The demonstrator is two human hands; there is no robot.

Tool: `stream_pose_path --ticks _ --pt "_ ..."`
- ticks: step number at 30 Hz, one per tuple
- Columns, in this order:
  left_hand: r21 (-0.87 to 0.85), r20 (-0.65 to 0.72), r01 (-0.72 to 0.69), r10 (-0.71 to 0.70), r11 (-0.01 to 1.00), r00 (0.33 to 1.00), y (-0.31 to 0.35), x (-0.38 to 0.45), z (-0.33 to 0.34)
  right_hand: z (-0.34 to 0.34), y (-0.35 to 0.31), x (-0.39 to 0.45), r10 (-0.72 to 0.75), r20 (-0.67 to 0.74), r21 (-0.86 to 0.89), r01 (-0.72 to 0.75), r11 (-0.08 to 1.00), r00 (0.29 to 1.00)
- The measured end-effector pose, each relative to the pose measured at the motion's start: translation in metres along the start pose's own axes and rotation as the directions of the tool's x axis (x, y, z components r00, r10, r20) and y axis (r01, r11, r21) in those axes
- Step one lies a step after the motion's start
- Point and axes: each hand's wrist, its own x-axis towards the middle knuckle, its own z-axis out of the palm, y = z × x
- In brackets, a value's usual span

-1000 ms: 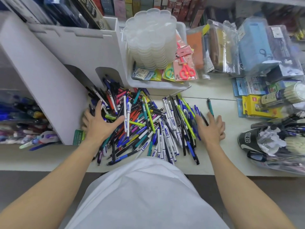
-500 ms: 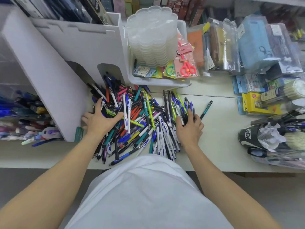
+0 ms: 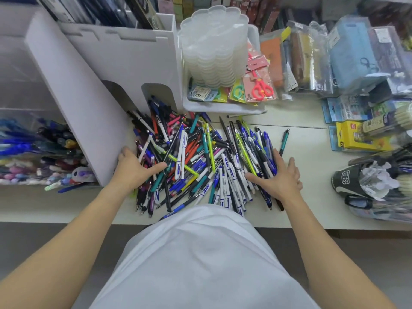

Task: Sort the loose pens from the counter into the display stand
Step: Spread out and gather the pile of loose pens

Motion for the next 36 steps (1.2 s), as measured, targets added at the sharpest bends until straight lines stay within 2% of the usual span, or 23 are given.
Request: stream_pose_path --ticks 4,7,10,15,22,31,36 --pt "0.174 0.034 -0.012 0.006 0.985 0.999 0.001 -0.003 -0.007 0.005 0.002 -0.006 0.067 0.08 0.01 -0.068 0.998 0.995" --pt "0.195 0.091 0.01 -0.029 0.981 0.995 -0.002 -0.003 0.002 0.017 -0.004 -0.013 0.086 0.092 -0.04 -0.083 0.996 0.992" --pt "0.219 0.16 0.077 -0.114 0.973 0.981 -0.004 -0.006 0.013 0.03 -0.013 -0.019 0.095 0.047 -0.072 -0.091 0.993 0.994" --pt "0.177 0.168 0.057 -0.087 0.983 0.982 0.001 -0.01 0.02 0.05 -0.031 -0.023 0.041 -0.028 -0.054 -0.042 0.998 0.999" --pt "0.05 0.154 0.057 -0.064 0.997 0.986 0.02 -0.014 0.042 0.055 -0.057 -0.021 0.042 0.016 -0.017 -0.041 0.999 0.999" --pt "0.047 0.14 0.016 -0.023 0.999 0.99 0.036 -0.022 0.053 0.067 -0.085 -0.03 -0.027 0.069 0.091 0.02 0.996 0.997" --pt "0.149 0.237 -0.034 -0.002 0.988 0.971 0.027 -0.015 0.041 0.052 -0.072 -0.028 -0.085 0.151 0.094 0.071 0.993 0.985"
